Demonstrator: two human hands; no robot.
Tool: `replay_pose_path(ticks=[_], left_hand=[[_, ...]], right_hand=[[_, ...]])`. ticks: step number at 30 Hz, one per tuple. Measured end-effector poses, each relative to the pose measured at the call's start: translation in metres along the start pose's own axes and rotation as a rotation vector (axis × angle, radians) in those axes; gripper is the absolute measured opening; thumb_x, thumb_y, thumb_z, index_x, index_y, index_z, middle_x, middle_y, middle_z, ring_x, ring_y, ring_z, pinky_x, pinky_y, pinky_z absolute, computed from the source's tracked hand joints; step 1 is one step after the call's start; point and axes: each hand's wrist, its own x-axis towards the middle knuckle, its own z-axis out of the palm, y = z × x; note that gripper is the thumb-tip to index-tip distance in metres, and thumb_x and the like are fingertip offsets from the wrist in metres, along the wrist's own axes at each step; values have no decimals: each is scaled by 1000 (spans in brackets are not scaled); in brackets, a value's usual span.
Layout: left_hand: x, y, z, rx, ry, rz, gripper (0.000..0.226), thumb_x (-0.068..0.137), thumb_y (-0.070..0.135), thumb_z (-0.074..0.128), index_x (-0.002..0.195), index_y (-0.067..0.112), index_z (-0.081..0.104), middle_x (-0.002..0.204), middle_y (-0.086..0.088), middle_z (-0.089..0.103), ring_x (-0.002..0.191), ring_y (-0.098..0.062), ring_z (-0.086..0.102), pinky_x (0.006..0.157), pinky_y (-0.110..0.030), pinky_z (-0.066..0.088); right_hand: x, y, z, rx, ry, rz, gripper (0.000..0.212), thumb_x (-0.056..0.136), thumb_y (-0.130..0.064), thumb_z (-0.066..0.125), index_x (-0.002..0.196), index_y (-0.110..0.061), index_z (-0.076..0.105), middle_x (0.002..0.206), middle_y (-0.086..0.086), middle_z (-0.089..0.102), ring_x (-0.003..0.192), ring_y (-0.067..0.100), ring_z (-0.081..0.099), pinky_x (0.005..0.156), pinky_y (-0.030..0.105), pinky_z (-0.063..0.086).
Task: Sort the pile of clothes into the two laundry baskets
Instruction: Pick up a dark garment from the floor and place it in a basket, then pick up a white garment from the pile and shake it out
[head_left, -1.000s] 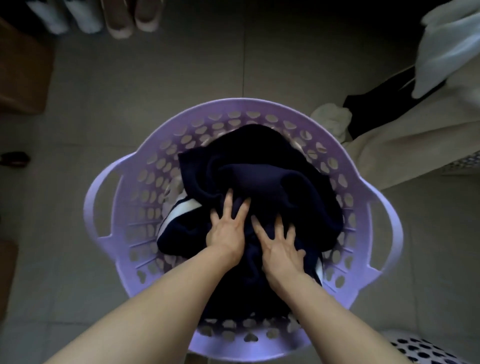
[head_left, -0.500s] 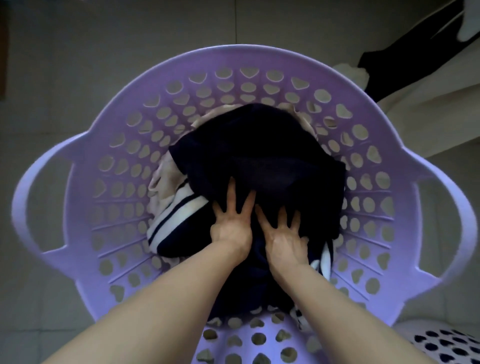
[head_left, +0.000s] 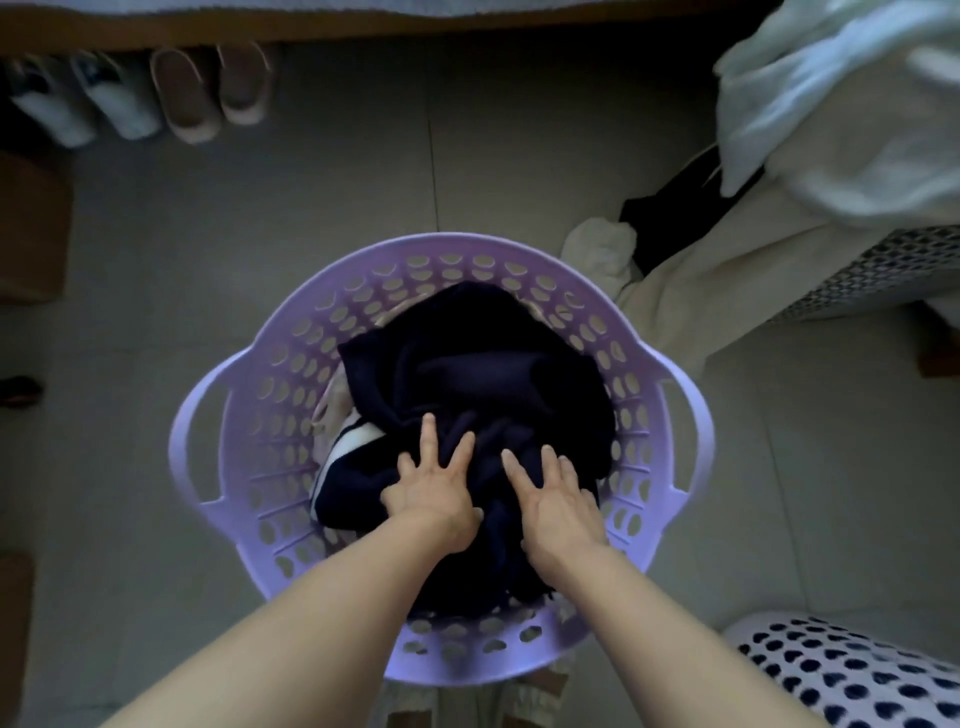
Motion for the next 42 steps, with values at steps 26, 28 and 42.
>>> replay_pose_path(ticks=[26, 28, 42], left_hand=[[-119, 210, -116, 119, 201, 221, 89, 91, 47, 51, 151, 30, -12, 160, -7, -7, 148, -29, -3, 114, -51, 16], [-119, 248, -121, 116, 205, 220, 90, 90, 47, 52, 150, 31, -13, 160, -7, -9, 148, -29, -3, 114, -52, 14], [-107, 400, -202, 168, 345, 334, 89, 90, 40, 53, 150, 33, -13, 159, -6, -15, 148, -28, -3, 115, -51, 14]], right_hand=[[-132, 170, -154, 219, 371, 155, 77, 94, -14, 50, 152, -25, 1, 159, 11, -7, 148, 28, -3, 115, 42, 20], [-135, 203, -165, 226, 378, 157, 75, 95, -12, 47, 152, -26, 0, 159, 10, -8, 148, 27, -5, 115, 42, 19], [-136, 324, -265, 255, 509, 195, 73, 96, -12, 44, 152, -28, 0, 159, 8, -9, 148, 27, -6, 116, 43, 16]])
